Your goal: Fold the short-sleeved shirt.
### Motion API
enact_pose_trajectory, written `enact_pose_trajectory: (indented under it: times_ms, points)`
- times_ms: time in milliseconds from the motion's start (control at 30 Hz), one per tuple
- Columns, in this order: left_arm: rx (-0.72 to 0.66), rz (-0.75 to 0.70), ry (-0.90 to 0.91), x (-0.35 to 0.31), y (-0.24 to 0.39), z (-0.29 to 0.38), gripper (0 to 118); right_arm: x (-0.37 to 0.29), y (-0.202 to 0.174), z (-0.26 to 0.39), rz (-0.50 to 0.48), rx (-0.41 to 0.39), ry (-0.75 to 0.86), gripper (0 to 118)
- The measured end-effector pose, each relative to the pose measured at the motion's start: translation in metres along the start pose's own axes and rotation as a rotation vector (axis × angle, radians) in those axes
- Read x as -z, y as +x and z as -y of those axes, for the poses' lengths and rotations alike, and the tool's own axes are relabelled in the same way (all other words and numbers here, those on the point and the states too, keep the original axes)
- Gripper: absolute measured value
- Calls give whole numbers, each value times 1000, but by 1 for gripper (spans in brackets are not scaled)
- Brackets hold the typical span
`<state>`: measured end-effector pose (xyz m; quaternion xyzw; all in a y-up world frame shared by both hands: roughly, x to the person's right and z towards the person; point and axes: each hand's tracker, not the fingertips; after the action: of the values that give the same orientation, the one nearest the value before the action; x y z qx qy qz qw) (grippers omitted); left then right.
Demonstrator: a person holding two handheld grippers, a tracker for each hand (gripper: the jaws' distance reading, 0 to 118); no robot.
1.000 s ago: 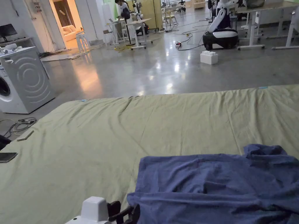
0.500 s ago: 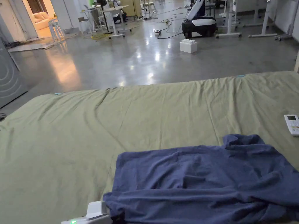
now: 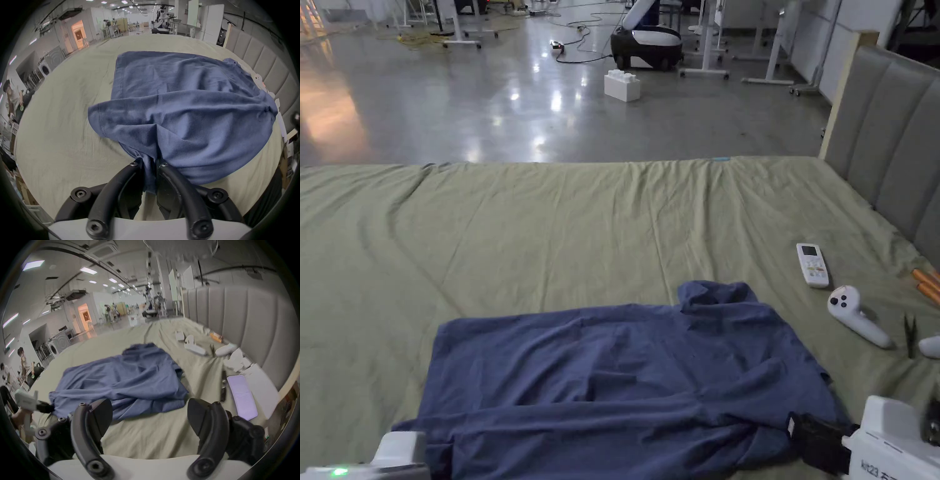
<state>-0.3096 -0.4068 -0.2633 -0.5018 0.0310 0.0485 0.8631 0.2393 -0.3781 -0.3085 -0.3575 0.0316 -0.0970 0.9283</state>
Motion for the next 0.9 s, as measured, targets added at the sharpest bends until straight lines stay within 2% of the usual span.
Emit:
enact_pose_trajectory:
  times_ms: [33, 100, 167, 200, 233, 267, 300, 333, 400, 467, 533, 600, 700, 867, 900]
  points:
    - [-6, 3, 0, 0, -1, 1, 15, 19, 7, -1, 35, 14, -23, 85]
    - [-7, 3, 4, 1, 0, 2, 15, 43, 16, -1, 142, 18, -39, 85]
    - [-1, -3, 8, 0, 2, 3, 15, 61, 21, 3, 129, 17, -88, 84]
    - [3, -6, 12, 0, 3, 4, 15, 64, 15, 5, 110, -19, -133, 82]
    - [4, -8, 18, 0, 3, 6, 15, 57, 3, 4, 169, -148, -84, 75]
    - [4, -11, 26, 1, 3, 7, 15, 52, -5, 3, 148, -211, -60, 71]
    - [4, -17, 37, 1, 4, 9, 15, 48, -12, 3, 147, -251, -56, 56]
    - [5, -22, 44, 1, 5, 11, 15, 48, -18, 2, 193, -315, -60, 40]
    - [63, -39, 33, -1, 10, 7, 15, 52, -27, 1, 200, -387, -122, 12]
    - [64, -33, 12, -8, 8, -2, 13, 49, -27, -10, 190, -453, -155, 9]
    - [22, 26, 63, -28, 0, -6, 11, 35, -32, -20, 228, -494, -113, 8]
    - [66, 20, 153, -58, -6, -5, 11, 11, -32, -29, 261, -471, -53, 8]
    - [49, 33, 179, -90, -18, 1, 10, -28, -45, -31, 273, -438, -53, 8]
    - [96, 3, 183, -129, -26, 35, 10, -88, -52, 7, 250, -443, -53, 8]
    - [98, 4, 184, -133, -27, 45, 10, -84, -35, 14, 236, -429, -61, 8]
